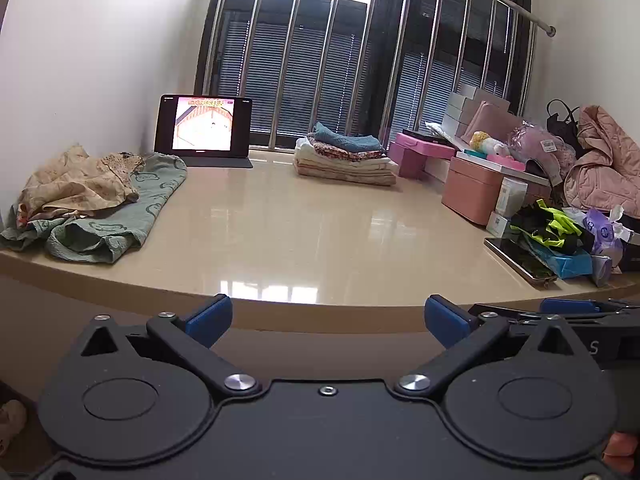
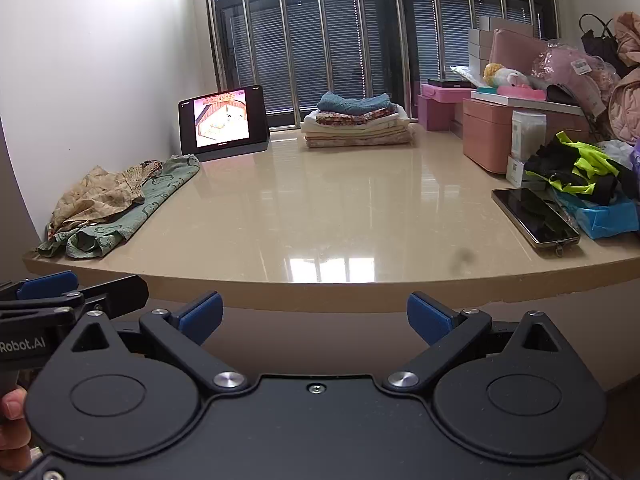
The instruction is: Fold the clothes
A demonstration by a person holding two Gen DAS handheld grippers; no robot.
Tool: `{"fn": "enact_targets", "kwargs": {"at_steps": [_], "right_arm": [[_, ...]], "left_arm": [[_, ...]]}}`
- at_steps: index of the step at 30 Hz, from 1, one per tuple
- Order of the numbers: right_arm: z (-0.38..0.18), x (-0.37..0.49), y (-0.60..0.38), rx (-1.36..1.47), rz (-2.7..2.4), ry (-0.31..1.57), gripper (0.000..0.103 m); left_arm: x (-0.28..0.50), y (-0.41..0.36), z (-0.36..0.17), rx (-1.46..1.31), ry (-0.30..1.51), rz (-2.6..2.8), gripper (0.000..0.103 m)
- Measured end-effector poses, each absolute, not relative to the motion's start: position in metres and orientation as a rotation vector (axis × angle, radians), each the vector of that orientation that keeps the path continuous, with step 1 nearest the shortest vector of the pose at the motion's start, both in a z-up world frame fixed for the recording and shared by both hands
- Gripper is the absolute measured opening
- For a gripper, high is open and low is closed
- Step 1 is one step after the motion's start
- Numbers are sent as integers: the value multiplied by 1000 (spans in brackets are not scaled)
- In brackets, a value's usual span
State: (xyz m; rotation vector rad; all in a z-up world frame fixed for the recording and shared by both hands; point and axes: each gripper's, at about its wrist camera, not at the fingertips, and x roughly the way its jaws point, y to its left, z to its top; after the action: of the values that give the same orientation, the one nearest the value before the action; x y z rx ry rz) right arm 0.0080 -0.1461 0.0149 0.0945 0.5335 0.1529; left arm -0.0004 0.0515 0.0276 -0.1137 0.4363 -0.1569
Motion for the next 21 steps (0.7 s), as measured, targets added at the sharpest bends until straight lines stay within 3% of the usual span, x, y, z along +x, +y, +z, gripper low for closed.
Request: {"fn": "enact_targets", "kwargs": {"at_steps": [21], "right_arm": [[12, 8, -148, 101, 155, 542, 100]], "left_arm": [[-1, 49, 27, -114, 441, -153, 103]]}}
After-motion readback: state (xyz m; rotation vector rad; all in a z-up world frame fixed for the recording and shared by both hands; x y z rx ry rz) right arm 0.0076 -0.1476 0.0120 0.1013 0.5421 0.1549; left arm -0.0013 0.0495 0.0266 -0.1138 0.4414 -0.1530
